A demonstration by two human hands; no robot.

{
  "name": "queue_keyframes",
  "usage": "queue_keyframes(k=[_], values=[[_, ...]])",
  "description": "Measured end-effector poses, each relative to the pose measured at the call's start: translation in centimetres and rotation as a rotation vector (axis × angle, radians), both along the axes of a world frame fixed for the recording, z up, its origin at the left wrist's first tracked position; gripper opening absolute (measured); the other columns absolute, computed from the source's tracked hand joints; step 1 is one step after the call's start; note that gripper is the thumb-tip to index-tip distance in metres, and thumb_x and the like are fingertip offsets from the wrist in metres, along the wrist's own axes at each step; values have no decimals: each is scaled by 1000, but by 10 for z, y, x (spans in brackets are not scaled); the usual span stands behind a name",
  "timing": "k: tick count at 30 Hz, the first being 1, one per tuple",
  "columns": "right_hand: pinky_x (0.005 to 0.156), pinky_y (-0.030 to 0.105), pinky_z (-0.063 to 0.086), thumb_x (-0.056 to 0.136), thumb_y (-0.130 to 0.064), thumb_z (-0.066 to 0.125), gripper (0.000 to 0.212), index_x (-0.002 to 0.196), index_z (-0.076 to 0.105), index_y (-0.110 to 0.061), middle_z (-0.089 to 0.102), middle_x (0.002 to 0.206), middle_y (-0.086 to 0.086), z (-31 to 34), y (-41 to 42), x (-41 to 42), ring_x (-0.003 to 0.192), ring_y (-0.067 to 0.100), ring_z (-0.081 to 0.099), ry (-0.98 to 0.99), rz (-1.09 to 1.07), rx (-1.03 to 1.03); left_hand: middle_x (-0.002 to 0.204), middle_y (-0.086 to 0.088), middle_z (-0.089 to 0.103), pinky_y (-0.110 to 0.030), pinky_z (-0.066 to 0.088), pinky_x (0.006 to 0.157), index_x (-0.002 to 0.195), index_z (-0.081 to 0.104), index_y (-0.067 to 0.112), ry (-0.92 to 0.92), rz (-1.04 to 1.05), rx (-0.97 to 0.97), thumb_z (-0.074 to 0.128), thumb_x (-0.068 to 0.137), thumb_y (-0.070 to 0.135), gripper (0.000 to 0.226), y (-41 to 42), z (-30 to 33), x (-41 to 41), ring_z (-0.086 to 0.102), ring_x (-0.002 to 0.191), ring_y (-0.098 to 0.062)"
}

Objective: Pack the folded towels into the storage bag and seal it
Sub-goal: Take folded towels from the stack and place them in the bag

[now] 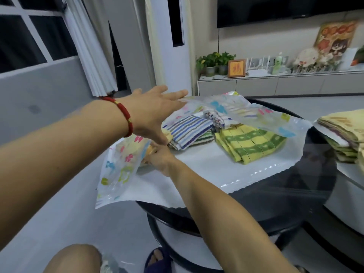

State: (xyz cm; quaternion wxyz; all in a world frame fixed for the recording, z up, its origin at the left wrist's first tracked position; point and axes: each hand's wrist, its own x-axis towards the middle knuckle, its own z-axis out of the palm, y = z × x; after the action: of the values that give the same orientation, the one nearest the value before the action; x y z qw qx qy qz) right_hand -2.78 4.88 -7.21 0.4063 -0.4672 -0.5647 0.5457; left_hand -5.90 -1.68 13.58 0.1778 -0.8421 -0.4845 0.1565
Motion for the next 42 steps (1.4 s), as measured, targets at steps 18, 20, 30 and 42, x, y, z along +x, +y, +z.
queue_keyframes(k=[18,20,30,42], values=[[85,42,54,95,-15,61,22,110,77,-14,75,112,14,13,-183,519,103,36,68,-1002,-949,15,165,5,-6,-65,24,112,151,24,41,-101,-311,-49,60,81,64,82,18,-110,163,3,150,-34],[96,46,52,99,-20,59,31,127,70,-12,63,130,23,5,-177,563,119,41,59,-1132,-978,-83,165,5,-7,-68,23,111,151,23,41,-87,-318,-18,60,82,63,82,26,-118,185,1,150,-35],[97,45,45,92,-29,69,60,146,46,-40,57,136,17,-4,-136,630,120,37,55,-1315,-713,-308,163,2,9,-70,35,100,148,26,42,-109,-247,136,67,80,52,81,59,-115,220,16,144,-37],[71,41,64,84,-17,74,47,131,71,-20,65,136,25,102,-163,554,101,41,72,-163,-15,-354,162,10,20,-63,42,95,149,24,34,-115,-251,94,76,73,49,93,64,-50,209,29,141,-32]])
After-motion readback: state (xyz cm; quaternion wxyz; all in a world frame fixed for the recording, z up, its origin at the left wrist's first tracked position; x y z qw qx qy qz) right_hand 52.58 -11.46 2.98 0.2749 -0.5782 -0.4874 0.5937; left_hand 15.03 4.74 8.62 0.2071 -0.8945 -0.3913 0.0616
